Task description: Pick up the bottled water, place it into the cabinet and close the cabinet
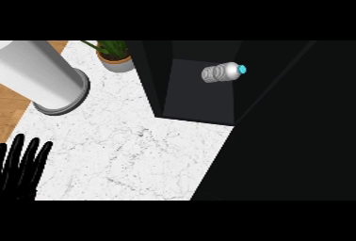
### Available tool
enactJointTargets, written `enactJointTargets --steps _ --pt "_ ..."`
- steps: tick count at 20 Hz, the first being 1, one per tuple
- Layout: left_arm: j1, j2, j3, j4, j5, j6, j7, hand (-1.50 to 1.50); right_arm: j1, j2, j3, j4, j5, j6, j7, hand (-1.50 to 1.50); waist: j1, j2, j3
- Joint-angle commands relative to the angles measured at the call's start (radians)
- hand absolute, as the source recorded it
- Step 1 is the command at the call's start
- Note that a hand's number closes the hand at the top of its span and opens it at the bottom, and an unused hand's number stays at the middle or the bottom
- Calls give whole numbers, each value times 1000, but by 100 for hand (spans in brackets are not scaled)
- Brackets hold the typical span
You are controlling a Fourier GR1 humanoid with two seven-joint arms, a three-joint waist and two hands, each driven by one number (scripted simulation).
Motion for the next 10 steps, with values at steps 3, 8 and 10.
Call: enactJointTargets --steps 3,8,10 --pt "6 8 1 -6 4 -24 -2 -150 -93 105 -144 151 31 -233 -17 150 3 14 8" --pt "6 13 -7 5 3 -44 3 -150 -255 107 -240 312 4 -338 -46 150 35 15 11" --pt "-12 12 4 5 17 -44 11 -150 -357 108 -240 380 -4 -435 -59 150 38 12 12"
